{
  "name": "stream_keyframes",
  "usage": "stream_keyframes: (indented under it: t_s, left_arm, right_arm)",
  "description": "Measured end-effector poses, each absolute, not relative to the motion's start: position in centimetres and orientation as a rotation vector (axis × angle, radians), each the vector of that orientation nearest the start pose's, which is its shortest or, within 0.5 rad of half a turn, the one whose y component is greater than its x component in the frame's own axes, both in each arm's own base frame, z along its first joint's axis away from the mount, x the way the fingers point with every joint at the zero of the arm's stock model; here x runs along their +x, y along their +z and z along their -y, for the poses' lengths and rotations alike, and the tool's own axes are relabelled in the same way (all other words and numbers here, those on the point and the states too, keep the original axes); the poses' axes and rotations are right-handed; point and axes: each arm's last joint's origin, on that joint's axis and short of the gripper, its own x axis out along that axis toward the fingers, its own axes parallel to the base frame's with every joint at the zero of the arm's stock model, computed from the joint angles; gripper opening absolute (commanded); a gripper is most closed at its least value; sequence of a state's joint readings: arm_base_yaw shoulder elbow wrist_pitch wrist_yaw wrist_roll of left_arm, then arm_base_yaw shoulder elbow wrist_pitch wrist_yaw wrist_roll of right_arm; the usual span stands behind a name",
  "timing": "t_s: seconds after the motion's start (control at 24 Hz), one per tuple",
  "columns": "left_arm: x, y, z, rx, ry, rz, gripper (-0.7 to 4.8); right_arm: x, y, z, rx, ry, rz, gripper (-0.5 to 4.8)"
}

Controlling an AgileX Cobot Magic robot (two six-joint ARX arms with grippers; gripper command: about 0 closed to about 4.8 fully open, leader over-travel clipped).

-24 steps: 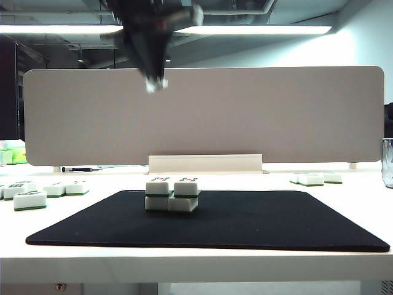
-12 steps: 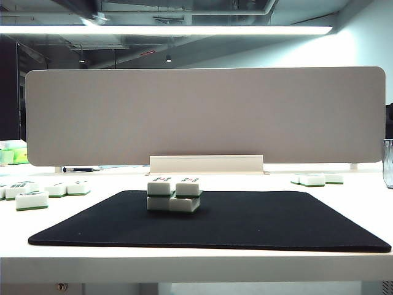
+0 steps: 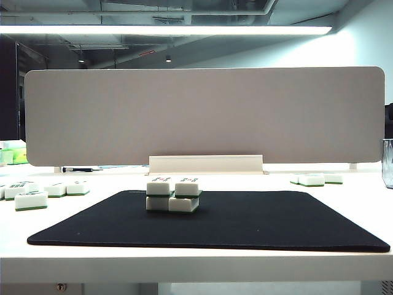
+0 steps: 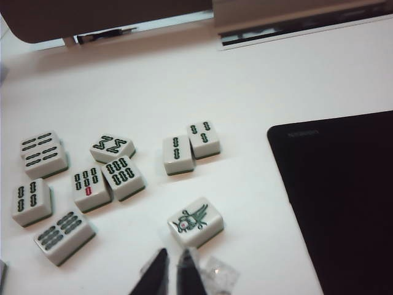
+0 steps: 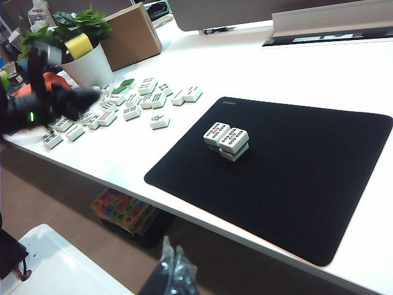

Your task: Arrange four mahjong tiles into a neat stack, creating two layers of paired tiles.

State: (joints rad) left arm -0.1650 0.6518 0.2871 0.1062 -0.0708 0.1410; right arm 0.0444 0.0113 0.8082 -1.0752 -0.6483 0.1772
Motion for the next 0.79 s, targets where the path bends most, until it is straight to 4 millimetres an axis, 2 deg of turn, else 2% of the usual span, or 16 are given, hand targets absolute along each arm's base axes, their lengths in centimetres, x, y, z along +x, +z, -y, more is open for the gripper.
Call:
stream_keyframes:
  t_s: [0.08, 0.25, 0.79]
  left_arm:
    - [14.0, 18.6, 2.0, 0.16, -0.104, -0.185, 0.2]
    - [12.5, 16.3, 1.5, 0.107, -0.068, -0.07, 0.21]
    - [10.7, 14.9, 0.0, 0.04, 0.046, -0.182, 0.21]
  right_arm:
    - [-2.9, 29.9, -1.6, 0.253, 0.662, -0.331, -0.01]
    - [-2.9, 29.9, -1.6, 0.253, 0.662, -0.331, -0.01]
    - [-2.9, 29.9, -1.6, 0.253, 0.662, -0.331, -0.01]
